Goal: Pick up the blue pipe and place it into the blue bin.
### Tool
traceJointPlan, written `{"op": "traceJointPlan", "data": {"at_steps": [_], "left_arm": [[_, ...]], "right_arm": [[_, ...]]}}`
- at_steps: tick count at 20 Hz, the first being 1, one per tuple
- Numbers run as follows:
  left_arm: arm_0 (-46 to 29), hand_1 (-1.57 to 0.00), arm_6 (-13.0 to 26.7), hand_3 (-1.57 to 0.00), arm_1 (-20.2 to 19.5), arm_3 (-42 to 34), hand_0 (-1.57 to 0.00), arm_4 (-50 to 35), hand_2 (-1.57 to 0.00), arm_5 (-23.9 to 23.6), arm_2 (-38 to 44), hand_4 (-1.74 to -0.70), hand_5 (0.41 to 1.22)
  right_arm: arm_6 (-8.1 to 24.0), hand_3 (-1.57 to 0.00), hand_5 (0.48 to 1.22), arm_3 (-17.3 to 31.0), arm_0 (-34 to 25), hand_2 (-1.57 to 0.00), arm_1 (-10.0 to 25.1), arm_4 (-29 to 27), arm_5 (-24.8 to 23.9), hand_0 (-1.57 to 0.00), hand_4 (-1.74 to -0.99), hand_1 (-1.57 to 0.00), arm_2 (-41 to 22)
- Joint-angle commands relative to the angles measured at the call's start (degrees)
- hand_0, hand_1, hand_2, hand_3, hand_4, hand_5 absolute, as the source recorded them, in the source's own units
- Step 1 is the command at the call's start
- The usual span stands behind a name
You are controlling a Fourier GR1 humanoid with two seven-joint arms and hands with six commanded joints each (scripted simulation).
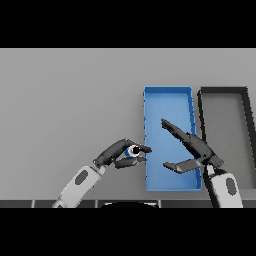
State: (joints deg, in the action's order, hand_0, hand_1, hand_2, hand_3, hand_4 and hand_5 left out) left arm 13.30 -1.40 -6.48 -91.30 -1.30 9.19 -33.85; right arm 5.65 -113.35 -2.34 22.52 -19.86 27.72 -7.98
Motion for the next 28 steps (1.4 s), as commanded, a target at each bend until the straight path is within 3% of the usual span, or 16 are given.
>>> {"op": "traceJointPlan", "data": {"at_steps": [1,3,6,11,17,18,19,20,22,23,25,26,28], "left_arm": [[0.1,-1.57,-0.3,-1.49,0.2,-0.1,-1.57,0.3,-1.57,0.1,-0.1,-1.74,1.221],[0.3,-1.57,-0.2,-1.48,0.2,0.3,-1.57,0.5,-1.57,0.4,0.4,-1.74,1.221],[0.1,-1.57,0.0,-1.49,0.5,-0.6,-1.57,0.0,-1.57,1.4,0.6,-1.74,1.221],[0.1,-1.57,-1.3,-1.53,1.0,0.3,-1.57,-0.4,-1.57,3.5,1.2,-1.74,1.221],[-0.4,-1.57,-0.9,-1.54,0.8,0.3,-1.57,1.2,-1.57,4.4,1.5,-1.74,1.221],[-0.5,-1.57,-0.9,-1.48,0.9,0.3,-1.57,0.1,-1.57,5.3,2.0,-1.74,1.221],[0.4,-1.33,-0.7,-1.29,0.5,0.0,-1.39,2.0,-1.32,5.0,1.9,-1.74,1.221],[0.6,-1.08,3.1,-1.03,-0.8,-0.4,-1.18,4.4,-1.06,5.7,0.8,-1.68,1.221],[-0.1,-0.71,7.0,-0.66,-1.6,-1.3,-0.82,5.6,-0.68,7.2,0.4,-1.48,1.221],[-0.1,-0.71,6.0,-0.58,-0.5,-1.0,-0.78,5.9,-0.69,6.8,1.1,-1.53,1.221],[-0.4,-1.02,5.7,-0.94,1.1,-1.0,-1.06,5.8,-0.97,6.1,2.1,-1.61,1.221],[-0.7,-1.13,2.6,-1.07,1.7,-0.5,-1.16,5.0,-1.05,6.1,2.3,-1.63,1.221],[-0.8,-1.29,0.6,-1.25,3.0,-0.3,-1.31,2.7,-1.19,5.9,3.6,-1.67,1.221]], "right_arm": [[1.4,0.0,0.502,-0.1,-1.5,0.0,0.4,-0.5,0.8,0.0,-1.306,0.0,-0.9],[3.7,0.0,0.51,-0.9,-4.6,0.0,0.3,-0.6,2.0,0.0,-1.314,0.0,-3.6],[4.7,0.0,0.523,-0.1,-9.1,0.0,-0.4,1.8,4.0,0.0,-1.294,0.0,-6.6],[9.5,0.0,0.532,2.2,-15.4,0.0,-4.0,1.9,4.8,0.0,-1.23,0.0,-11.2],[11.5,0.0,0.506,7.4,-22.4,-0.03,-8.6,2.3,5.9,0.0,-1.222,-0.01,-13.7],[12.8,-0.05,0.506,7.7,-23.4,-0.1,-9.4,1.6,5.8,-0.05,-1.245,-0.08,-14.4],[13.1,-0.16,0.509,8.7,-24.8,-0.24,-9.8,1.3,6.3,-0.18,-1.294,-0.22,-14.4],[13.2,-0.3,0.507,9.2,-25.3,-0.38,-10.1,1.6,7.1,-0.35,-1.335,-0.38,-15.1],[13.4,-0.63,0.522,10.6,-26.8,-0.74,-11.0,2.4,8.0,-0.72,-1.43,-0.7,-15.7],[12.4,-0.77,0.55,10.0,-26.3,-0.91,-10.8,1.2,8.5,-0.89,-1.486,-0.87,-15.9],[12.0,-0.96,0.666,10.8,-26.8,-1.14,-11.0,-2.7,8.2,-1.13,-1.562,-1.12,-16.7],[14.6,-1.08,0.728,10.8,-26.1,-1.23,-10.8,-3.6,8.1,-1.22,-1.526,-1.21,-17.4],[15.0,-1.26,0.905,12.1,-26.8,-1.35,-11.7,-4.9,7.3,-1.35,-1.469,-1.34,-17.1]]}}
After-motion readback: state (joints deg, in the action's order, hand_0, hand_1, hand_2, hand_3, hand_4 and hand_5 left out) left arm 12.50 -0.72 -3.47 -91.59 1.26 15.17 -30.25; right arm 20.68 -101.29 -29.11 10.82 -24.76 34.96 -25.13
